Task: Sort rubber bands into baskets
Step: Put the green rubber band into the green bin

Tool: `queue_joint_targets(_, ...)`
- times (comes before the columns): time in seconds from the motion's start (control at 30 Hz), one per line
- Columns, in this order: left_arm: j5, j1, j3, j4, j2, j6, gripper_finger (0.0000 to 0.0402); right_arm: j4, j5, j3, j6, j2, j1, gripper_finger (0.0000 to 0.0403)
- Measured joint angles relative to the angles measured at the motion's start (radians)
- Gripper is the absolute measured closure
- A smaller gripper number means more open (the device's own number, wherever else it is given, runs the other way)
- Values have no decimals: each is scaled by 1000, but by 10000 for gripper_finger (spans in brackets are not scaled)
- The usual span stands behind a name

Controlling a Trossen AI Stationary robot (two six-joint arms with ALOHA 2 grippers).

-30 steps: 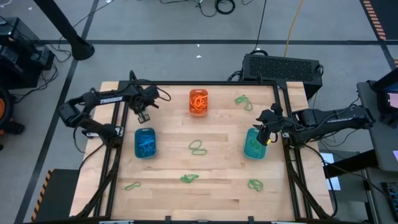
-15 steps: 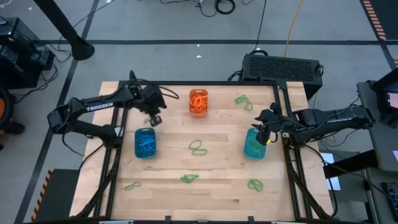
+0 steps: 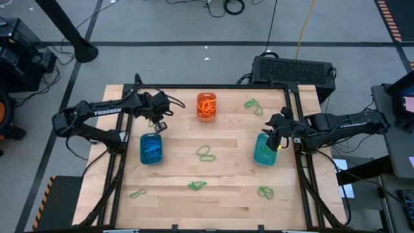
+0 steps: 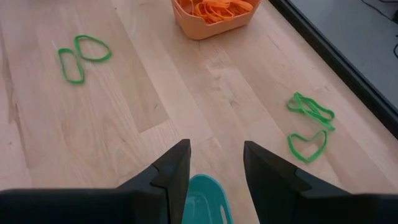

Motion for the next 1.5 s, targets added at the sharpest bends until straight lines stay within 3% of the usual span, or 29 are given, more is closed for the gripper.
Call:
queue_joint_targets(0.27,-29,33,-16,35,152,-25,269,0,-3,0,0,0,0,261)
queue_joint_targets(0.4,-29,61,-16,53,217,8,241,0,-4,0,0,0,0,261)
queue_joint_targets(0.6,-20,148,-16,60,260,37,230,-1,-4,0,0,0,0,261)
queue_joint_targets(0.8,104,214,-15,82,281,89,230,-1,-4,0,0,0,0,261)
queue_joint_targets(0.9,111,219,-11,83,293,110,231,-1,-4,0,0,0,0,261)
queue_joint_targets(1.07,121,218,-11,81,303,115,268,-2,-4,0,0,0,0,261)
queue_joint_targets(1.23,123,216,-13,83,290,129,381,-2,-4,0,0,0,0,261)
queue_joint_targets(1.37,114,190,-19,113,245,134,395,-1,-4,0,0,0,0,261)
queue_joint_targets(1.5,173,141,-17,159,169,115,398,-1,-4,0,0,0,0,261)
